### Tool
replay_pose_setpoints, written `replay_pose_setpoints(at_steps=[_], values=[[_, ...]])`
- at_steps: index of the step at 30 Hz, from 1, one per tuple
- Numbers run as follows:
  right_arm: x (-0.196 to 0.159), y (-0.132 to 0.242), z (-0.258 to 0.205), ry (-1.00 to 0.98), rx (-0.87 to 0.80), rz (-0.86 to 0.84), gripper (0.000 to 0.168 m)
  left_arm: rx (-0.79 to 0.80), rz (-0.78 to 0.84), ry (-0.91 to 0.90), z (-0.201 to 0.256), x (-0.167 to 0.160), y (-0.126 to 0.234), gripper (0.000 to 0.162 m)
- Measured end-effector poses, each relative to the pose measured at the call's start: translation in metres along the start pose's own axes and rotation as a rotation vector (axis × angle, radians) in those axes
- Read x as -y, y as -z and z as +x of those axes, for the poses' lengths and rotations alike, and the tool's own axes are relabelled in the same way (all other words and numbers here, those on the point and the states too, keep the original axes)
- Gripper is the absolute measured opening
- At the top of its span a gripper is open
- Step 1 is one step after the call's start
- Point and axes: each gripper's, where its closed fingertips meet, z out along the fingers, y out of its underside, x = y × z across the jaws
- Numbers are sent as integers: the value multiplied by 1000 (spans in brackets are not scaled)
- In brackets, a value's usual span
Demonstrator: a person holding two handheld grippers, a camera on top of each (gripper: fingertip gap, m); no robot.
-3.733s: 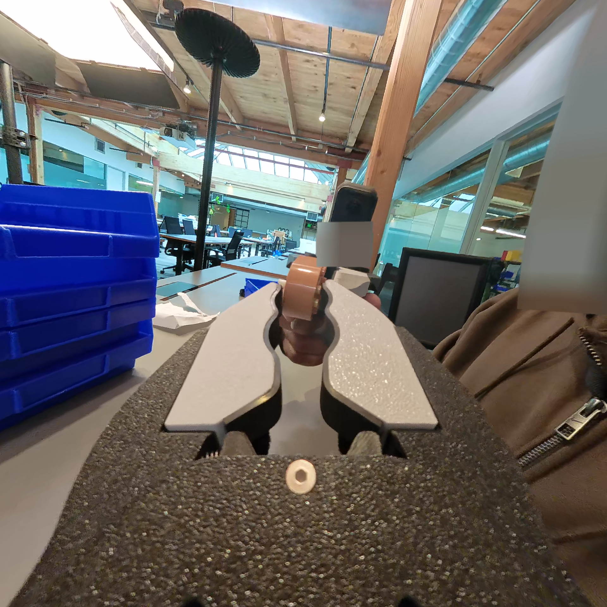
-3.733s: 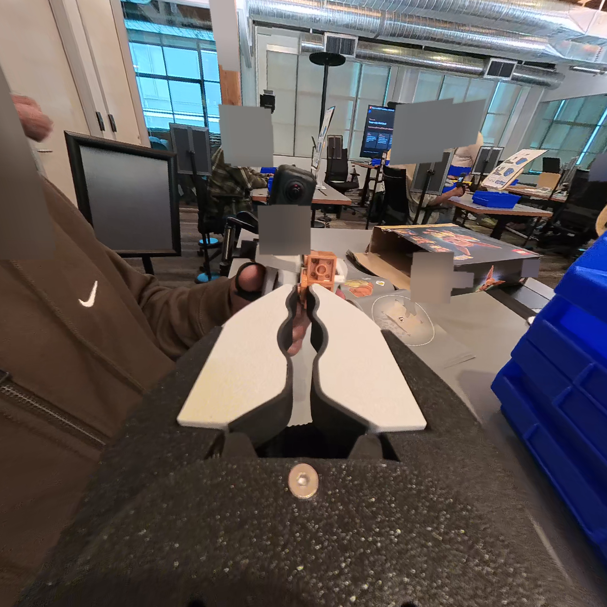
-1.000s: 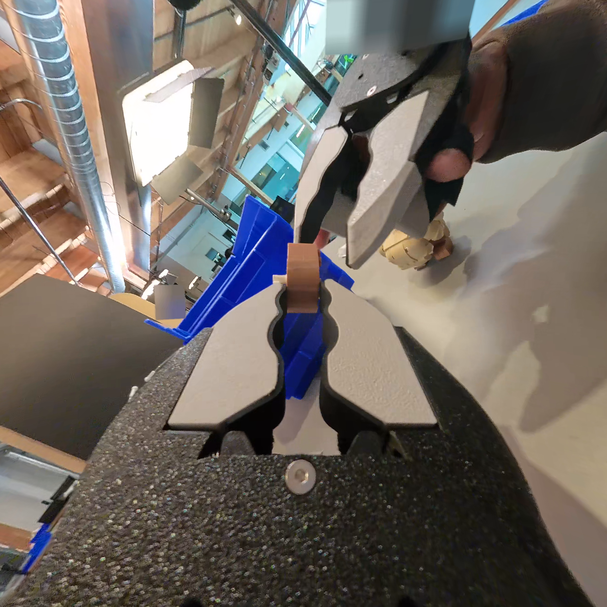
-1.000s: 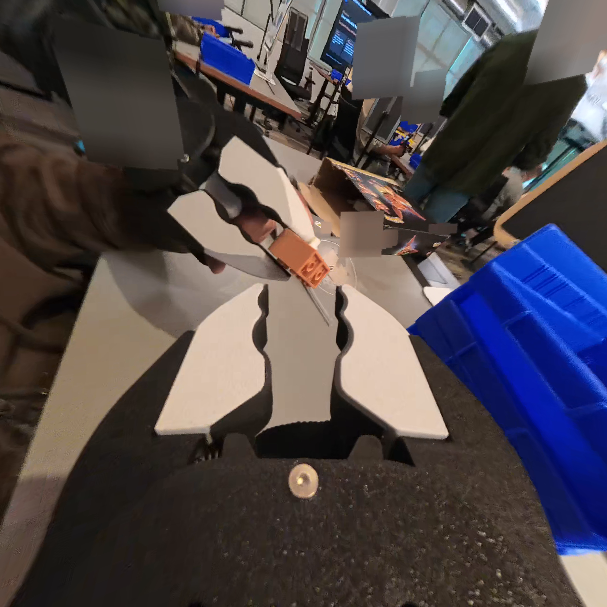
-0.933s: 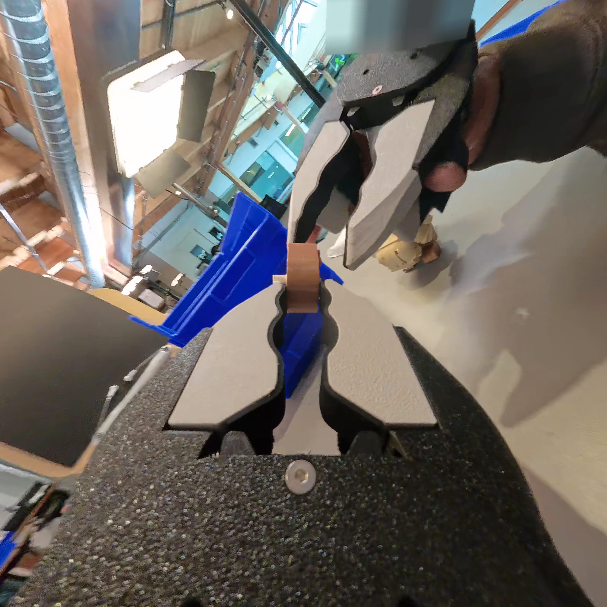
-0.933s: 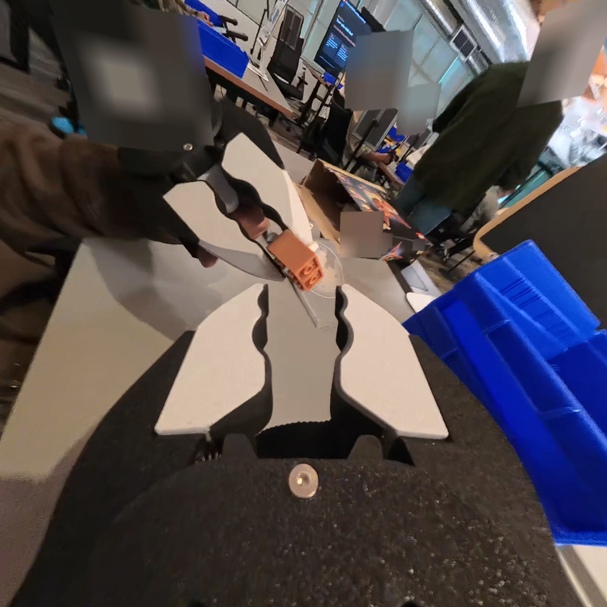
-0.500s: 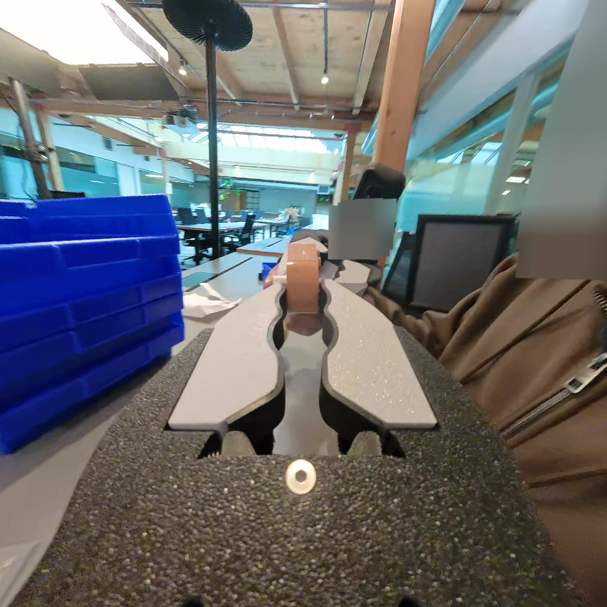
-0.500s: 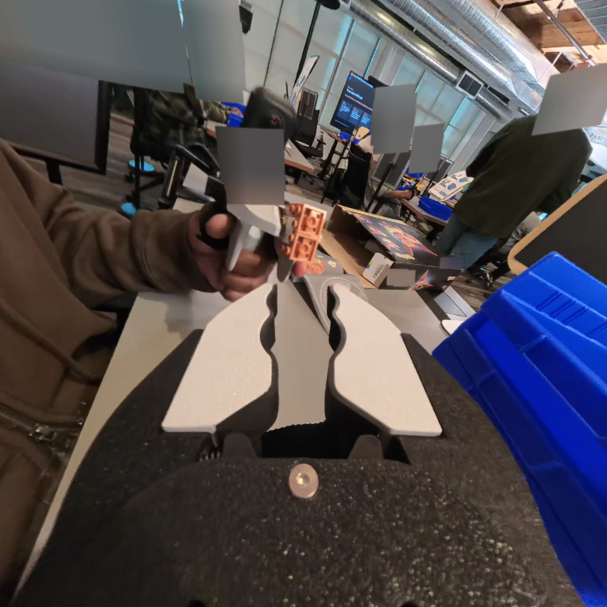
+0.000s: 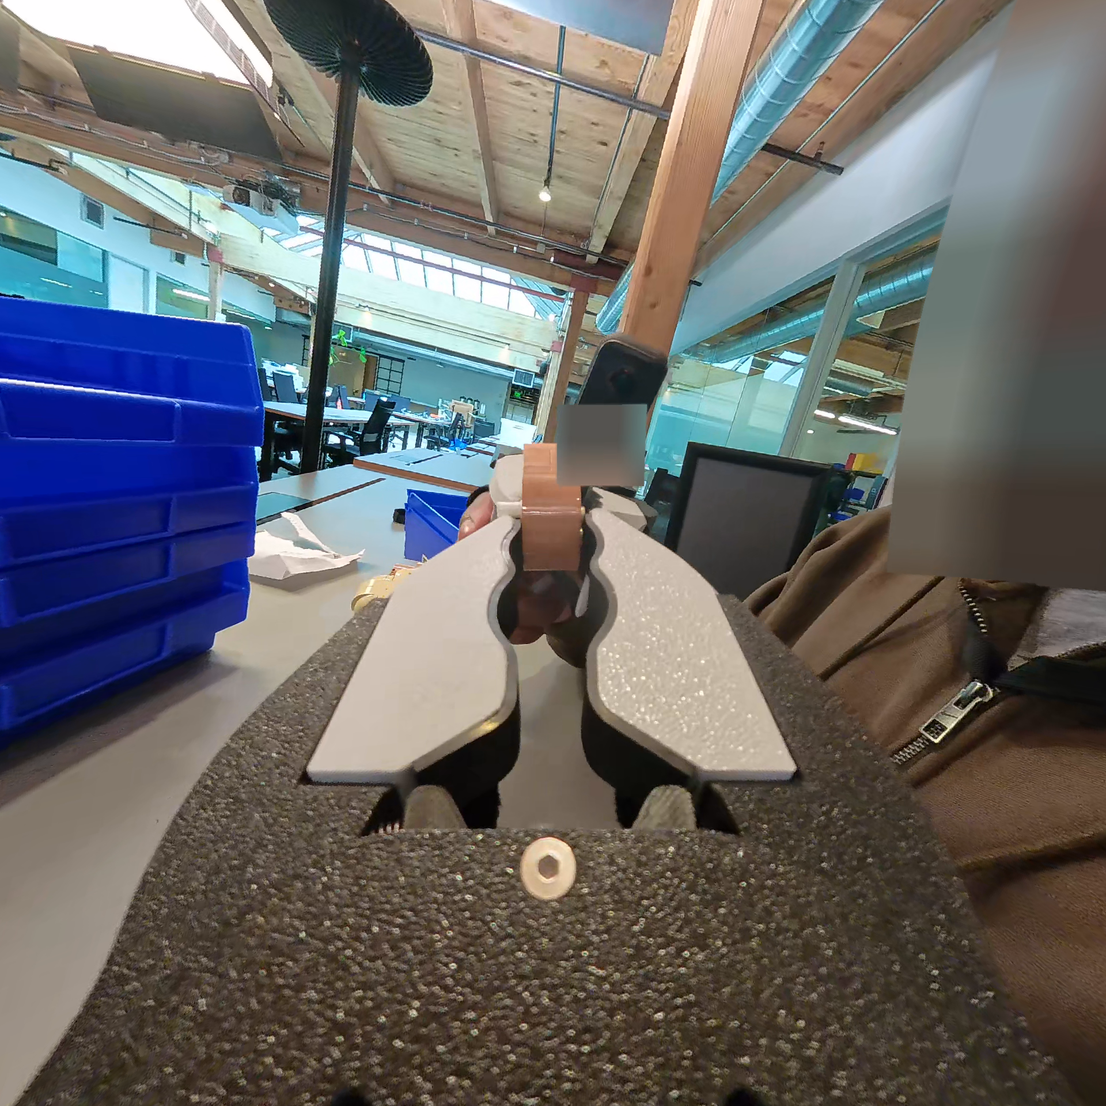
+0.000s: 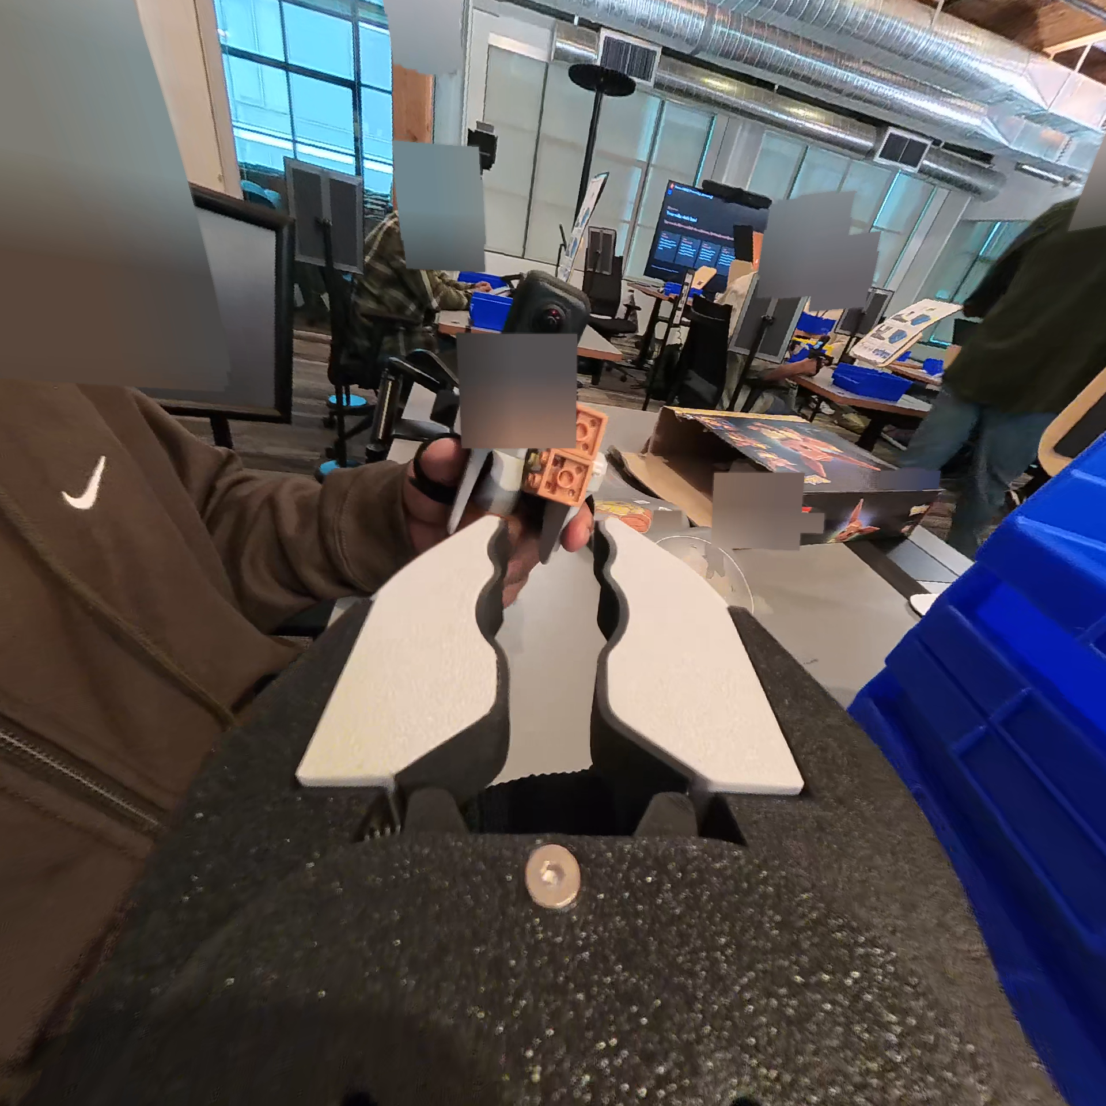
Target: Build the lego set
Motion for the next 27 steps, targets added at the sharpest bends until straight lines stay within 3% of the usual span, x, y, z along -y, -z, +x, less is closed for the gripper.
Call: replay_pose_setpoints(at_steps=[11, 20, 27], values=[[5, -5, -4, -52, 25, 30, 28, -1, -62, -33, 3, -10, -5, 18], [3, -4, -9, -58, 61, 22, 28, 16, -197, -173, 8, -31, -12, 19], [-2, -4, -13, -43, 73, 1, 19, 15, -206, -208, 11, -32, -13, 19]])
